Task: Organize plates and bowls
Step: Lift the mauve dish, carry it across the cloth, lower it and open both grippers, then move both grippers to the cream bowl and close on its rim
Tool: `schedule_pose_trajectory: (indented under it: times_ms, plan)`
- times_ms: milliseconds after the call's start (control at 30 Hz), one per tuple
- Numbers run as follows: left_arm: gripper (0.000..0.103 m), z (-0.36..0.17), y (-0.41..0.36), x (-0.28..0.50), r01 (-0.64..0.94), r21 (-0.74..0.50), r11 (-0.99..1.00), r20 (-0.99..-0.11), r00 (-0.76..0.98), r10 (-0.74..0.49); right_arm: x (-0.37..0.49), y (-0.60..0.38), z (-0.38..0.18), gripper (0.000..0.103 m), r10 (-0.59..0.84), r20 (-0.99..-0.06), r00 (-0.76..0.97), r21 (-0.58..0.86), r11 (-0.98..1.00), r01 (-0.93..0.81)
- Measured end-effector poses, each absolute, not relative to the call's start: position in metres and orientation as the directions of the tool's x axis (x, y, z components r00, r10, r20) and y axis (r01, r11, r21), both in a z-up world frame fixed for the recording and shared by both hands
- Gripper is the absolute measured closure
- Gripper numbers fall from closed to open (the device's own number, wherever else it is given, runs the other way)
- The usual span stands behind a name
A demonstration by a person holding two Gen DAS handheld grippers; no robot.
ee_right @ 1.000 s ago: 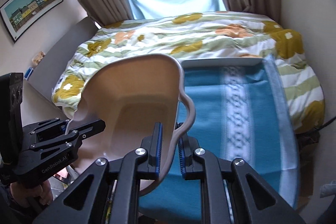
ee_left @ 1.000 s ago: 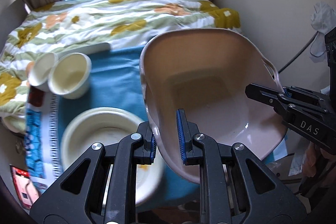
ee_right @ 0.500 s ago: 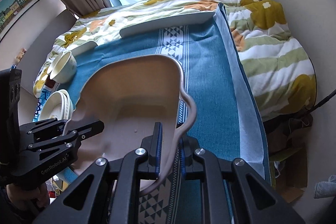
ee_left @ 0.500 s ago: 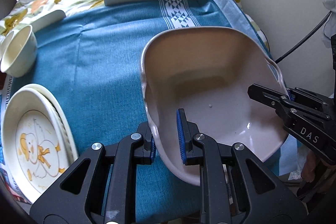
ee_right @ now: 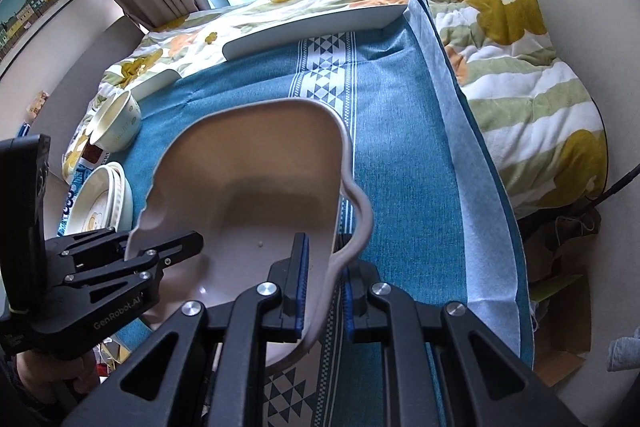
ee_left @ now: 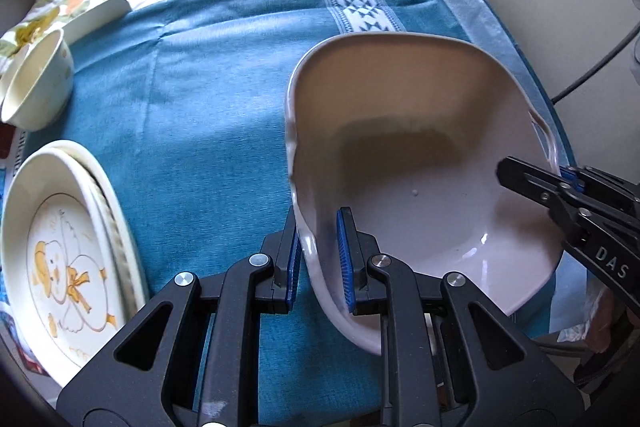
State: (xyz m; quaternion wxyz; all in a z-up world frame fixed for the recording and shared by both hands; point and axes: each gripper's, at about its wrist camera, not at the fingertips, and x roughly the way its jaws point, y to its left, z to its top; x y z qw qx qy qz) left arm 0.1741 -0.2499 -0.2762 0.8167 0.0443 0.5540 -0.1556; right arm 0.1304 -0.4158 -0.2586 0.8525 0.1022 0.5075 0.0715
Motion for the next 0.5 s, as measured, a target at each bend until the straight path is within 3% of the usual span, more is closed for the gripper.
schedule_pose_trajectory:
  times_ms: [33,100,167,233,367,433,500]
  plan:
    - [0.086,-0.276,-0.249,0.175,0.299,-0.099,0.949,-0.921,0.333,-0.201,0.13,-0.416,-0.258,0.087,0.221,-0.851,0.476,0.242,0.97,-0.017]
    - [0.066,-0.274,-0.248,0.178,0.286,-0.076,0.955,-0.926,0.335,-0.174,0.127,-0.417,-0.255,0.066,0.213,-0.848,0.485,0.237,0.971,-0.013]
    - [0.019,-0.268,-0.245,0.178,0.269,-0.059,0.961,-0.921,0.357,-0.156,0.125,-0.42,-0.251,0.016,0.224,-0.836,0.501,0.251,0.968,-0.014]
    - [0.011,-0.256,-0.239,0.176,0.249,-0.055,0.967,-0.903,0.4,-0.155,0.122,-0.422,-0.243,0.011,0.23,-0.82,0.524,0.259,0.966,-0.017]
    - [0.011,-0.233,-0.229,0.175,0.239,-0.036,0.97,-0.89,0.434,-0.14,0.112,-0.422,-0.219,0.009,0.225,-0.781,0.583,0.248,0.968,-0.041]
    - [0.011,-0.214,-0.218,0.172,0.225,-0.032,0.974,-0.874,0.466,-0.137,0.109,-0.418,-0.2,0.0,0.234,-0.753,0.615,0.243,0.967,-0.071]
    - [0.011,-0.198,-0.207,0.171,0.213,-0.031,0.977,-0.86,0.492,-0.135,0.111,-0.408,-0.18,0.001,0.246,-0.744,0.621,0.228,0.967,-0.11]
